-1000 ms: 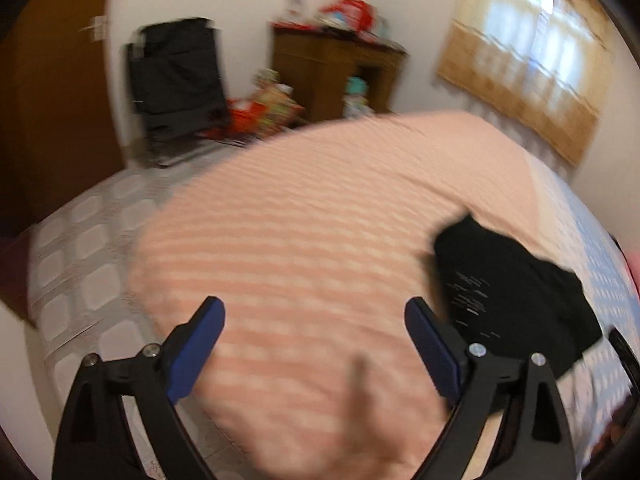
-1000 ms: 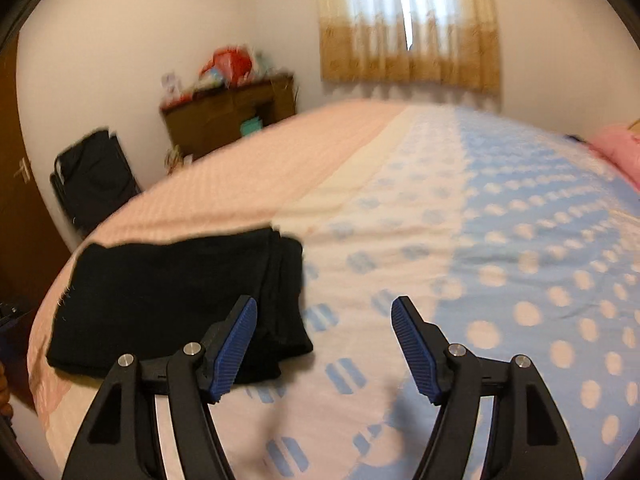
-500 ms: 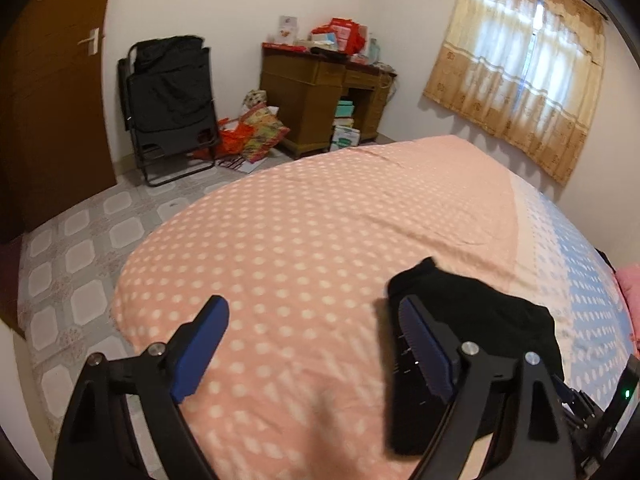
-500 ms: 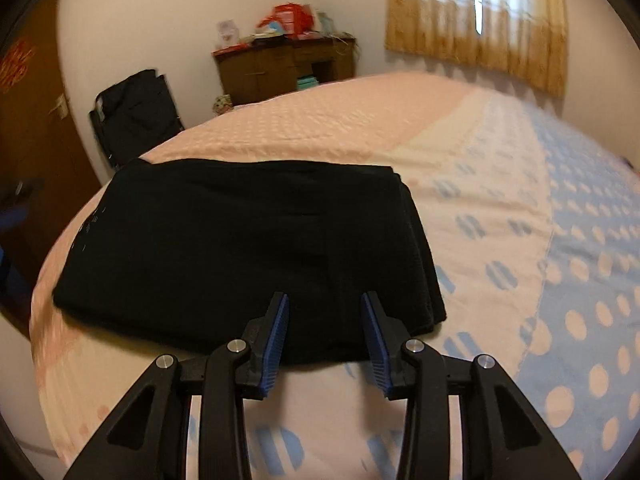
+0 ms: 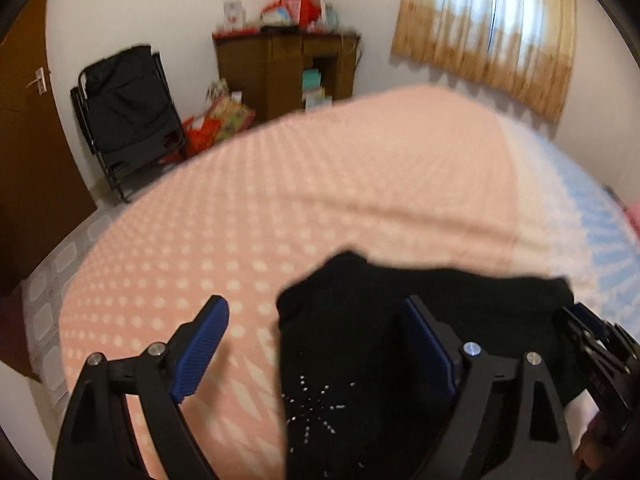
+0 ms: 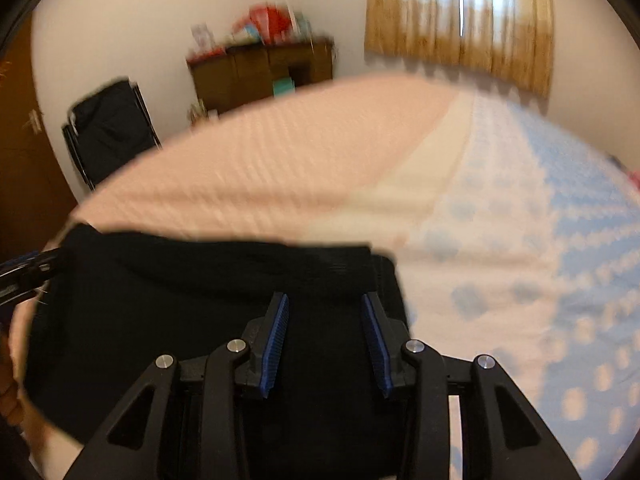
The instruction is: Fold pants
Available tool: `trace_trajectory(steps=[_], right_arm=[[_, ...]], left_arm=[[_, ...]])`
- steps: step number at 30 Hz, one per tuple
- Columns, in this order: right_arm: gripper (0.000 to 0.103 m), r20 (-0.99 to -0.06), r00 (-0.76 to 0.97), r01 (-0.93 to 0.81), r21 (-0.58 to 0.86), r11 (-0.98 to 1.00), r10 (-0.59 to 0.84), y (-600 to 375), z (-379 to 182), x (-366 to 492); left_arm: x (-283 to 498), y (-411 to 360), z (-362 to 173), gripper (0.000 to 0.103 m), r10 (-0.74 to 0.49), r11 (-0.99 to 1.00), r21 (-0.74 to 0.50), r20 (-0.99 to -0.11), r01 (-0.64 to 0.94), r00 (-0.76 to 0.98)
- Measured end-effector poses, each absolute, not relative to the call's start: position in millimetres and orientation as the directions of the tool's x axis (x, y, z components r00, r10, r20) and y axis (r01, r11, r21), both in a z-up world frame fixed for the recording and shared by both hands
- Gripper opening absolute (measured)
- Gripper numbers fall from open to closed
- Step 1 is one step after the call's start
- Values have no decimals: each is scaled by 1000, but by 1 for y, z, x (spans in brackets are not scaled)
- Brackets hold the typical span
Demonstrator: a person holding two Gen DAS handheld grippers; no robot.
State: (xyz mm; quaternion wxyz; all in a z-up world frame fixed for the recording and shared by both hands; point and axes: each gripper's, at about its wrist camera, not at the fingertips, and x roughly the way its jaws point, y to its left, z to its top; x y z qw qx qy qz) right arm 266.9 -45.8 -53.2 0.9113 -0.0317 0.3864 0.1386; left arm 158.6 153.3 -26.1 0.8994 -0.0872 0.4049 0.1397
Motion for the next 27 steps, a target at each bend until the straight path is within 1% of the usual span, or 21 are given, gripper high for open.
trace_trajectory(steps=[1, 2, 5, 7, 11, 13, 14, 16, 17, 19, 23, 27], right_arm=[[60, -699, 678, -274, 43, 961, 225, -46, -56, 267], [70, -721, 659, -252, 57, 966, 214, -49, -59, 274], [80, -726, 620, -224, 199, 954, 298, -68, -65, 281], [87, -727, 612, -197, 242, 950, 312, -76, -68, 281], [87, -721, 627, -190, 224, 956, 294, -74, -63, 271], [87, -687, 678, -145, 225, 963, 263, -85, -50, 255], [87, -659, 711, -116, 234, 965, 245, -92, -42, 243], [87, -615, 745, -104, 278, 955, 260, -104, -26, 216], [87, -607, 749, -101, 293, 951, 267, -108, -21, 203], [87, -597, 751, -100, 320, 942, 282, -112, -16, 176], [87, -569, 761, -123, 346, 930, 312, -111, -8, 127], [87, -541, 775, -151, 343, 927, 326, -110, 0, 82]], left_arm=[[160, 153, -33, 91, 179, 945, -40, -766, -323, 618], [159, 155, -42, 93, 167, 945, -50, -777, -324, 606], [156, 164, -45, 99, 140, 933, -105, -773, -343, 618], [157, 164, -46, 101, 143, 931, -103, -779, -349, 610], [154, 158, -43, 102, 146, 932, -100, -778, -348, 612], [147, 158, -37, 101, 153, 935, -88, -774, -343, 615], [140, 158, -32, 101, 173, 937, -70, -761, -344, 625], [121, 155, -22, 101, 237, 933, -16, -721, -359, 651], [108, 153, -17, 101, 272, 929, 13, -702, -370, 658], [88, 148, -12, 101, 297, 924, 28, -683, -382, 668], [56, 137, -6, 102, 305, 924, 29, -661, -382, 686], [25, 122, 0, 102, 290, 936, 35, -644, -351, 708]])
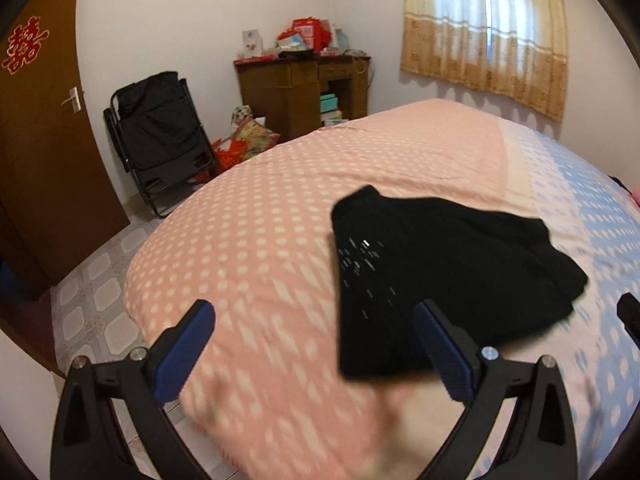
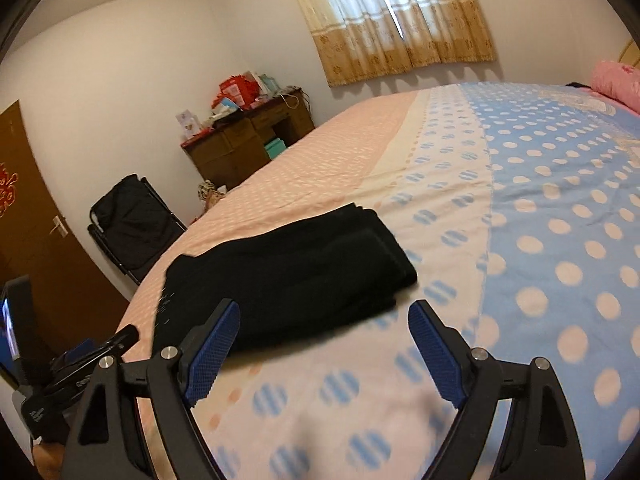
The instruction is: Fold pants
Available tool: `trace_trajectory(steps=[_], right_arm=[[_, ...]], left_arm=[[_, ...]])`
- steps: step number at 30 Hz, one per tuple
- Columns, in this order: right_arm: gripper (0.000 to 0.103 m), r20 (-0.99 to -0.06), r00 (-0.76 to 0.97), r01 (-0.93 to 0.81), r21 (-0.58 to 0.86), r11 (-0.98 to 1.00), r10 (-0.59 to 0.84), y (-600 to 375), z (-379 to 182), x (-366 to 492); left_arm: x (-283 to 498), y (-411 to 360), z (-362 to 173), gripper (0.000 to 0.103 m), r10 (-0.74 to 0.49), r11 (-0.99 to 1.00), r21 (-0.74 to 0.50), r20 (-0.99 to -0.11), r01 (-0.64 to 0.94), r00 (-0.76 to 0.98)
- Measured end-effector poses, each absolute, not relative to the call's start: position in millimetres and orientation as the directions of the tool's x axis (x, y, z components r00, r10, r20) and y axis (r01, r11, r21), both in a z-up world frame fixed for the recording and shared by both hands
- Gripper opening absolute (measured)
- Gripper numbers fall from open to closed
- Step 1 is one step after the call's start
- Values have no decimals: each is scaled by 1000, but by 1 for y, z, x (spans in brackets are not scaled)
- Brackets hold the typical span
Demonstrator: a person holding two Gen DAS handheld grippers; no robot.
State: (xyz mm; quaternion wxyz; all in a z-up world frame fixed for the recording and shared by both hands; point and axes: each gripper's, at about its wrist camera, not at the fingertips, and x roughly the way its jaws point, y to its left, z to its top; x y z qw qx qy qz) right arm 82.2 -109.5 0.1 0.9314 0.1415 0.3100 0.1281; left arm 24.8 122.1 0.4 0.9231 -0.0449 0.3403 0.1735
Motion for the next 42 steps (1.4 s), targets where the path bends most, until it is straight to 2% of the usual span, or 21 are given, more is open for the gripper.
trace_trajectory(steps=[4, 9, 13, 17, 22, 29, 42], right_arm=[[87, -533, 797, -136, 298, 945, 283, -111, 2, 55], [87, -517, 817, -106, 301, 948, 255, -122, 4, 28], [87, -505, 841, -94, 215, 972, 193, -118, 15, 8], [87, -426, 891, -80, 195, 978, 158, -121, 30, -19], [87, -332, 933, -79, 181, 980, 136, -127, 53, -50], [88, -273, 956, -59, 183, 981, 109, -131, 66, -66], [89, -252, 963, -52, 182, 982, 98, -131, 66, -71]], left_arm=[[11, 109, 7, 102, 310, 940, 91, -625, -328, 716], [-3, 100, 11, 102, 284, 952, 88, -619, -295, 732], [-18, 84, 10, 102, 268, 959, 95, -611, -267, 745], [-30, 73, 12, 102, 247, 965, 84, -603, -247, 759], [-50, 56, 28, 103, 244, 969, 104, -531, -224, 812], [-63, 50, 44, 103, 227, 974, 82, -463, -213, 857], [-67, 41, 45, 103, 243, 970, 101, -446, -221, 861]])
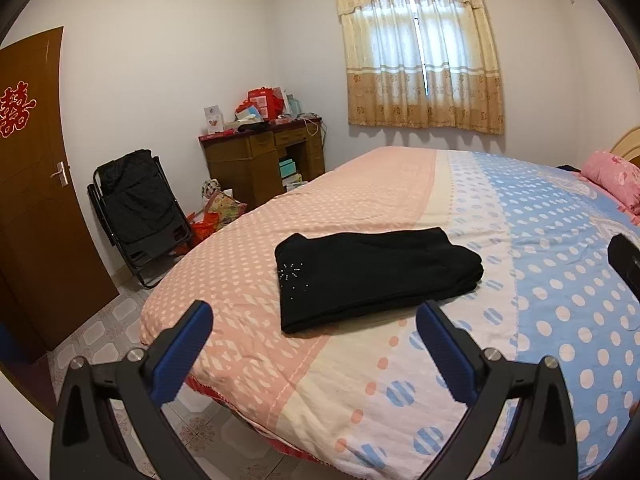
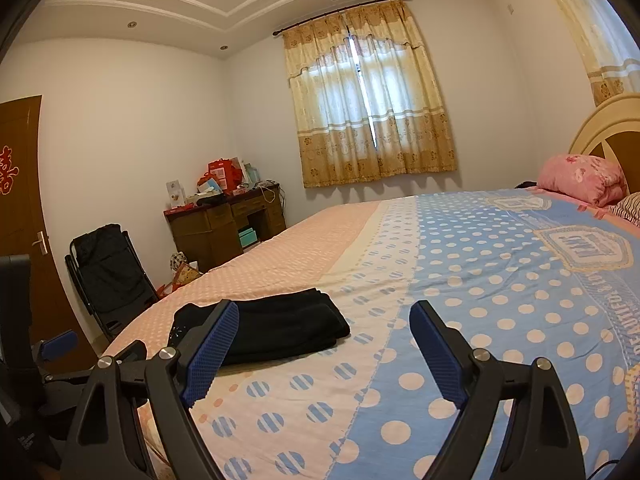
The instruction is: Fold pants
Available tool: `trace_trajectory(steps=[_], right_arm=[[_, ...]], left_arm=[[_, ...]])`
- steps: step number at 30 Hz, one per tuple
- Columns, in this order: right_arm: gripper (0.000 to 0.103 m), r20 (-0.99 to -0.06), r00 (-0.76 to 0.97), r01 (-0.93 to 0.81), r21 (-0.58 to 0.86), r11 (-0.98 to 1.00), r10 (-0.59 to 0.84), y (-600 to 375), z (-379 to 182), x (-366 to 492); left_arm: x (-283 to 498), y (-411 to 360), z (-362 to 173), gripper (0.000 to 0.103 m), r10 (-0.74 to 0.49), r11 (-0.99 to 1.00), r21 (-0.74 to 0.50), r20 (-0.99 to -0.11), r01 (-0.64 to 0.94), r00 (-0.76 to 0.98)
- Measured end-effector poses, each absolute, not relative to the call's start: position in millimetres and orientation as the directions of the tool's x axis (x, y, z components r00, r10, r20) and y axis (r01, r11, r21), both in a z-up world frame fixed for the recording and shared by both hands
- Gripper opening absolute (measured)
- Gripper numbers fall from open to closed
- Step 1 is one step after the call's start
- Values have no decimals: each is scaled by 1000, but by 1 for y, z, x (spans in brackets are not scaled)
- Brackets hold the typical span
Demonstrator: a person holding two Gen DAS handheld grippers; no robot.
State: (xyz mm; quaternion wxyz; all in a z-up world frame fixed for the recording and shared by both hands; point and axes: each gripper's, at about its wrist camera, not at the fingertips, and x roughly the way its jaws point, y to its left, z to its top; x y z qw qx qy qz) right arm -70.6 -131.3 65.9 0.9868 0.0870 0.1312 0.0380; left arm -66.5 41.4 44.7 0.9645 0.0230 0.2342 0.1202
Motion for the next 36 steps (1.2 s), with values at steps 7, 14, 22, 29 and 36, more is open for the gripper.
trace_trajectory(steps=[7, 14, 22, 29, 36], right_arm=[[89, -258, 962, -42, 192, 980, 91, -133, 63, -70], [89, -263, 960, -44, 193, 980, 95, -133, 62, -70], [89, -274, 957, -43, 200, 979, 98, -135, 60, -68], [89, -268, 958, -47, 192, 980, 99, -133, 60, -68], [89, -271, 958, -45, 198, 979, 98, -133, 60, -69]], left_arm=[[-67, 41, 47, 103, 239, 971, 94, -437, -220, 867], [-67, 41, 47, 103, 240, 971, 91, -440, -222, 866], [-66, 41, 44, 103, 244, 970, 96, -446, -225, 861], [-67, 42, 44, 103, 245, 969, 97, -445, -226, 861], [-67, 42, 43, 103, 244, 970, 95, -447, -226, 860]])
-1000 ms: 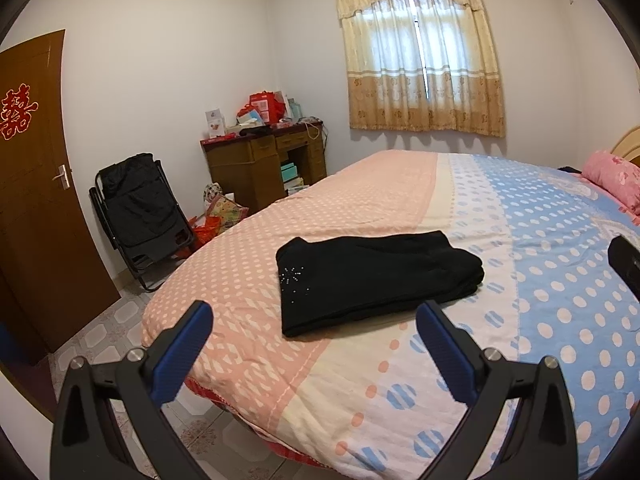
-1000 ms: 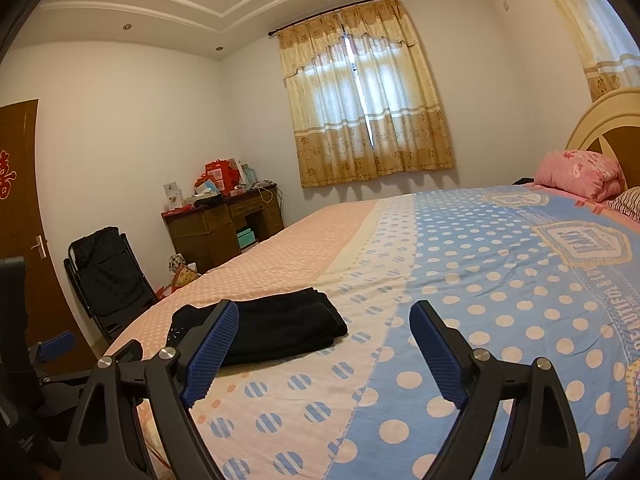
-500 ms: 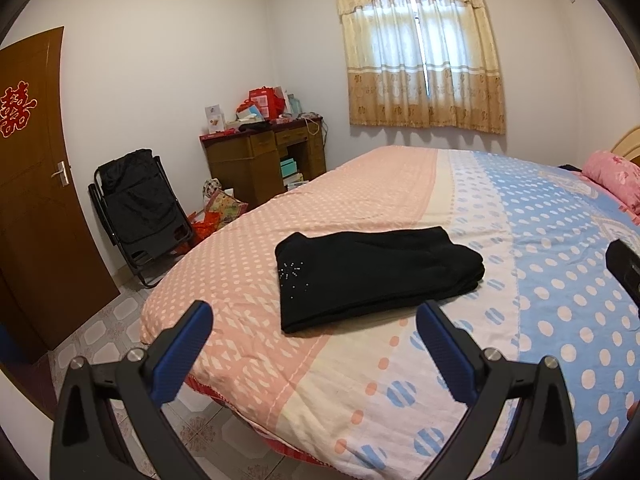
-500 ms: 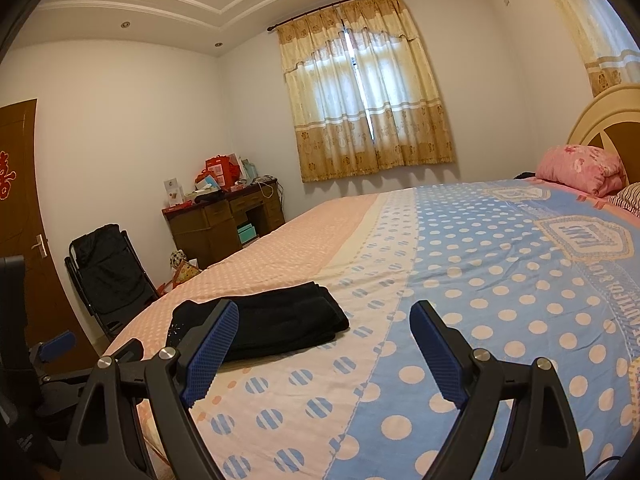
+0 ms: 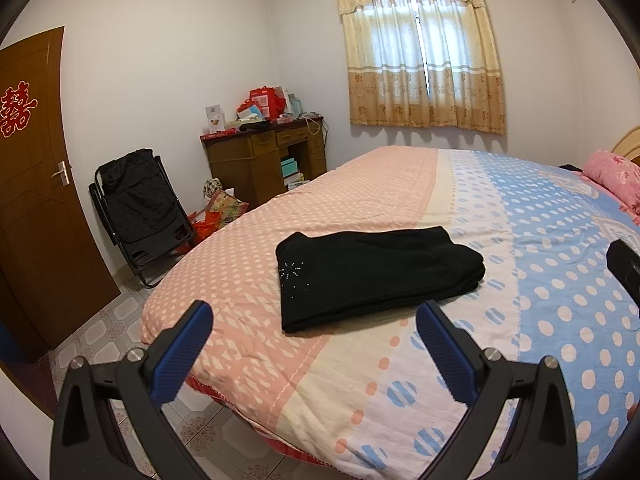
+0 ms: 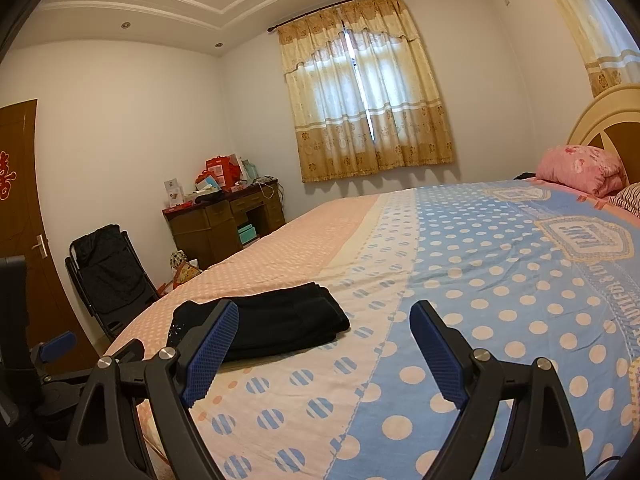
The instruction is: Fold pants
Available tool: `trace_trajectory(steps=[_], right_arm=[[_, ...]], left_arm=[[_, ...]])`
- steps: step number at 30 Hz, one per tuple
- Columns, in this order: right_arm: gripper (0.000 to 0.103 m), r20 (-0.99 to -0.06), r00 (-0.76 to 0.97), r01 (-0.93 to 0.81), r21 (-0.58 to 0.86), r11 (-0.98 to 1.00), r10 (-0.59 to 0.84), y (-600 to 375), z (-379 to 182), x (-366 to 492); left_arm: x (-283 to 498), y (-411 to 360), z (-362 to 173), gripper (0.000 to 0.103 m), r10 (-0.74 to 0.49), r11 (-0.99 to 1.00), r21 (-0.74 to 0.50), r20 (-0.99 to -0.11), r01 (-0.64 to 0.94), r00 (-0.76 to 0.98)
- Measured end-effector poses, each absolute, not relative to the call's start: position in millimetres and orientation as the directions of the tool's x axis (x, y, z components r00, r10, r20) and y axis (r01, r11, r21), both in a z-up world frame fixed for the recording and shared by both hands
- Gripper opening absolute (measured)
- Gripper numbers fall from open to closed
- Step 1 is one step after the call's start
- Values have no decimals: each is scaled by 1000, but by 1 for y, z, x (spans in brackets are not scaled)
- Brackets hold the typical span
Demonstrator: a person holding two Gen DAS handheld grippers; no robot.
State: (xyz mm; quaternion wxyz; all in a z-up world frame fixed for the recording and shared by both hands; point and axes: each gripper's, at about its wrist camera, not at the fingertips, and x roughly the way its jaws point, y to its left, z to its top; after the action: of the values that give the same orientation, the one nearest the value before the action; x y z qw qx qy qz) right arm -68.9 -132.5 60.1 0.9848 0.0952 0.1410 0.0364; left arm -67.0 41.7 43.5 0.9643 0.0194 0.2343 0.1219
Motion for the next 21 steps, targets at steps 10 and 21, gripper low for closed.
trace_trajectory(steps=[10, 21], right_arm=[[89, -271, 957, -45, 197, 979, 99, -132, 60, -69], [89, -273, 957, -46, 196, 979, 99, -133, 60, -69]], left_arm=[[-66, 43, 43, 103, 253, 967, 100, -446, -234, 859], [-64, 39, 44, 103, 277, 961, 137, -439, -242, 855]])
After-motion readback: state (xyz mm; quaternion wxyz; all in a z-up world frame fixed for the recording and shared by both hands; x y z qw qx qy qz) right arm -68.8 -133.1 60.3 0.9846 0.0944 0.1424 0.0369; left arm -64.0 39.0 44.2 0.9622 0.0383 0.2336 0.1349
